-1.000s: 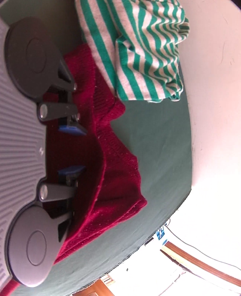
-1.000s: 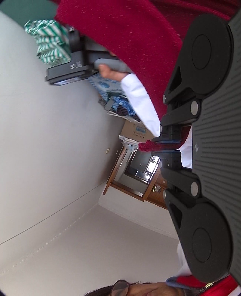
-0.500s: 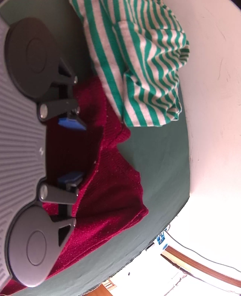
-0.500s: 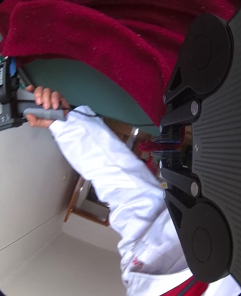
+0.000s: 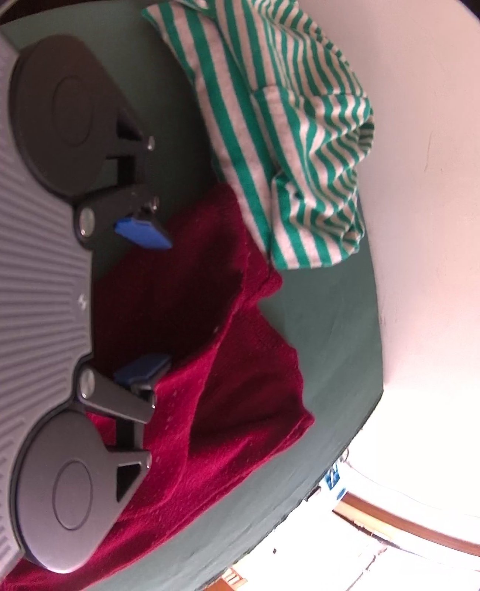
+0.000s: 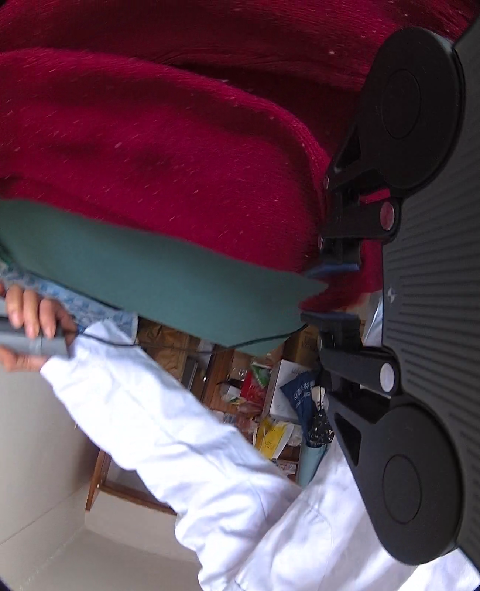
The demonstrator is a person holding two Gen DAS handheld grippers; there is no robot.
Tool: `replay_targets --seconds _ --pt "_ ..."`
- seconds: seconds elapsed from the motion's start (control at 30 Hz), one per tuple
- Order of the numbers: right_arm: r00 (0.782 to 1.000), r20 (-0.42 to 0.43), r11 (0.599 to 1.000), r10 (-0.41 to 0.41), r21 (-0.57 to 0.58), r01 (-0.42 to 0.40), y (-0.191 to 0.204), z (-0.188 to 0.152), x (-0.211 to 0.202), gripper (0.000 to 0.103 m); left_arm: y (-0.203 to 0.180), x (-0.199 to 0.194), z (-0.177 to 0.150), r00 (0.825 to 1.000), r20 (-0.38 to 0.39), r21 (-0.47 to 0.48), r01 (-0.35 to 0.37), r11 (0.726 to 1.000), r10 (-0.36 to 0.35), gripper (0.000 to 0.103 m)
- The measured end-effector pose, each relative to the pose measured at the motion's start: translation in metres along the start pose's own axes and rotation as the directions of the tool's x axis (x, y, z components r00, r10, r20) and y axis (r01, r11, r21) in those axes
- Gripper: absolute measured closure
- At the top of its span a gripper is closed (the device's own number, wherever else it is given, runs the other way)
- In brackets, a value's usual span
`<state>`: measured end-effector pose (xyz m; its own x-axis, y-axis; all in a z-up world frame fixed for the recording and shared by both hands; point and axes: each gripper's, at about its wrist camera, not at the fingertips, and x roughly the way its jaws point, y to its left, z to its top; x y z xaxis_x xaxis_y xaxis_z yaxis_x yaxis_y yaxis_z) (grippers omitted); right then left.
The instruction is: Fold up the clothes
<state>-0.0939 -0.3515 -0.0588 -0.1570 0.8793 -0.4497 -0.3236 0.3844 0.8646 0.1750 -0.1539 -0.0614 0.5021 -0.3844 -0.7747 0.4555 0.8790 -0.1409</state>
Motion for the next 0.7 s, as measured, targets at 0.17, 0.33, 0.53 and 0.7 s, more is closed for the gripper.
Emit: replay_targets --seconds 0.17,0.33,0.53,0.7 --pt "0.997 -0.079 0.997 -0.001 -0.074 -0.005 0.011 0.002 -0.011 0.059 -0.015 0.005 -0.005 1.000 0.004 0.008 0.017 1.000 -0.017 0.031" --pt "0.998 -0.005 0.982 -0.055 -0.179 0.054 0.028 0.005 -0.039 0.057 -0.019 -0.006 -0.006 1.000 0.024 0.047 -0.020 0.999 0.019 0.026" --pt "0.990 0.054 0.969 -0.127 -0.206 0.135 0.018 0.003 -0.056 0.055 -0.013 -0.030 -0.008 0.992 0.050 0.062 -0.115 0.991 0.112 0.027" --pt "0.977 0.103 0.953 -0.184 -0.225 0.203 0.010 0.002 -0.069 0.054 -0.043 -0.031 -0.002 0.994 0.070 0.092 -0.086 0.992 0.080 0.008"
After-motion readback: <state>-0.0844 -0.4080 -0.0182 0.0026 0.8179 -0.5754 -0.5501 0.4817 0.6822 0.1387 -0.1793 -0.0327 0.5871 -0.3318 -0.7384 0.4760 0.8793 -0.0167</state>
